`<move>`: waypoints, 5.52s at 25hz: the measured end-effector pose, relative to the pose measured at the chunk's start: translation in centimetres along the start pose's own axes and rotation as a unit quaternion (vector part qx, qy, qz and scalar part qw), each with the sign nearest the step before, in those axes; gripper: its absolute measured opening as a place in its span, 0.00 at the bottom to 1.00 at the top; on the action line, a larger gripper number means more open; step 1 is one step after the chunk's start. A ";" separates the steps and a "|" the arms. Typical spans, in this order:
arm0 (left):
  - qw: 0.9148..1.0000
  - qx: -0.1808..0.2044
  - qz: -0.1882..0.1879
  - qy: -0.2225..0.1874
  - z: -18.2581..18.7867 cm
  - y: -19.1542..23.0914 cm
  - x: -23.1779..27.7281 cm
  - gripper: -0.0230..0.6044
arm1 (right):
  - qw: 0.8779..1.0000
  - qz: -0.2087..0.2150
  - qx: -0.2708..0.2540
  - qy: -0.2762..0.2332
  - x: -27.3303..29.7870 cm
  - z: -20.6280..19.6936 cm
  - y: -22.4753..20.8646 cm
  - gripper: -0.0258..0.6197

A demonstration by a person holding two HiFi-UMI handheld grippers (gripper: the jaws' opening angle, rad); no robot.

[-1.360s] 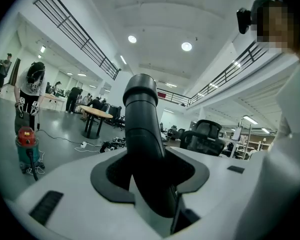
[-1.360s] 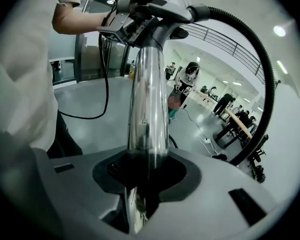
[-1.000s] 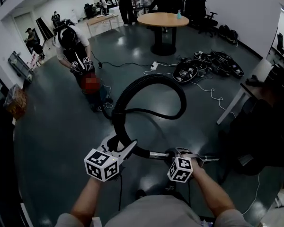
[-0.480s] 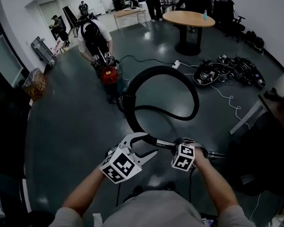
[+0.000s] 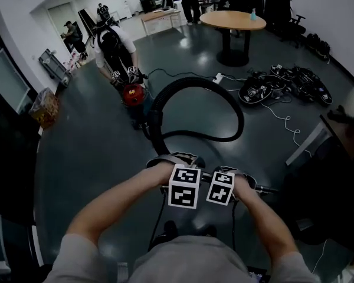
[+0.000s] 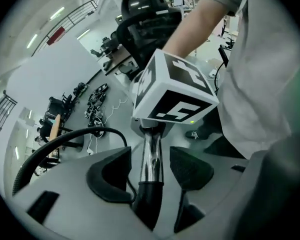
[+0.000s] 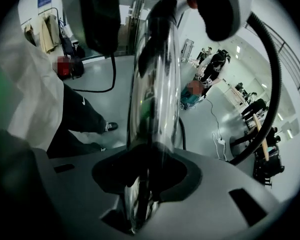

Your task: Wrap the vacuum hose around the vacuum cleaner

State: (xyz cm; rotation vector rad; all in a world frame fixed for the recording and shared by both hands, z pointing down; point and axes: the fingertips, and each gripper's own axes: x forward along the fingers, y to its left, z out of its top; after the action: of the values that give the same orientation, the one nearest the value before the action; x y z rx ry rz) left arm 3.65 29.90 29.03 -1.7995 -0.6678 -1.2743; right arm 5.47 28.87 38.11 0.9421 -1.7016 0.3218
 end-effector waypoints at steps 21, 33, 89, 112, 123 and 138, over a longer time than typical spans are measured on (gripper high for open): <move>0.990 0.089 -0.085 -0.066 -3.0 5.9 10.4 0.34 | 0.992 0.007 0.086 0.088 -0.8 -2.8 -6.8 0.23; 0.973 0.105 -0.134 -0.156 -7.8 7.9 10.9 0.28 | 0.986 0.047 0.148 0.063 1.8 2.0 -9.0 0.23; 0.857 -0.484 0.057 -0.169 -20.3 23.9 12.2 0.29 | 0.618 0.127 0.623 -0.464 6.2 11.6 -36.9 0.44; 0.815 -0.544 0.090 -0.178 -15.9 21.5 13.1 0.34 | 0.652 0.150 0.562 -0.487 5.1 15.0 -36.4 0.17; 0.855 -0.467 0.044 -0.218 -15.8 22.7 11.2 0.42 | 0.687 0.117 0.542 -0.469 4.2 15.8 -38.9 0.16; 0.851 -0.454 0.081 -0.250 -28.6 27.5 9.2 0.34 | 0.813 0.038 0.443 -0.375 7.7 19.3 -42.5 0.16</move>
State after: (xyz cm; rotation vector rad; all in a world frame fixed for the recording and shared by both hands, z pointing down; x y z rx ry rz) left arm 14.12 -9.17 33.57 -2.9583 -0.1252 -1.0669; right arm 22.40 -14.11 27.90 1.8638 -2.3525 0.9480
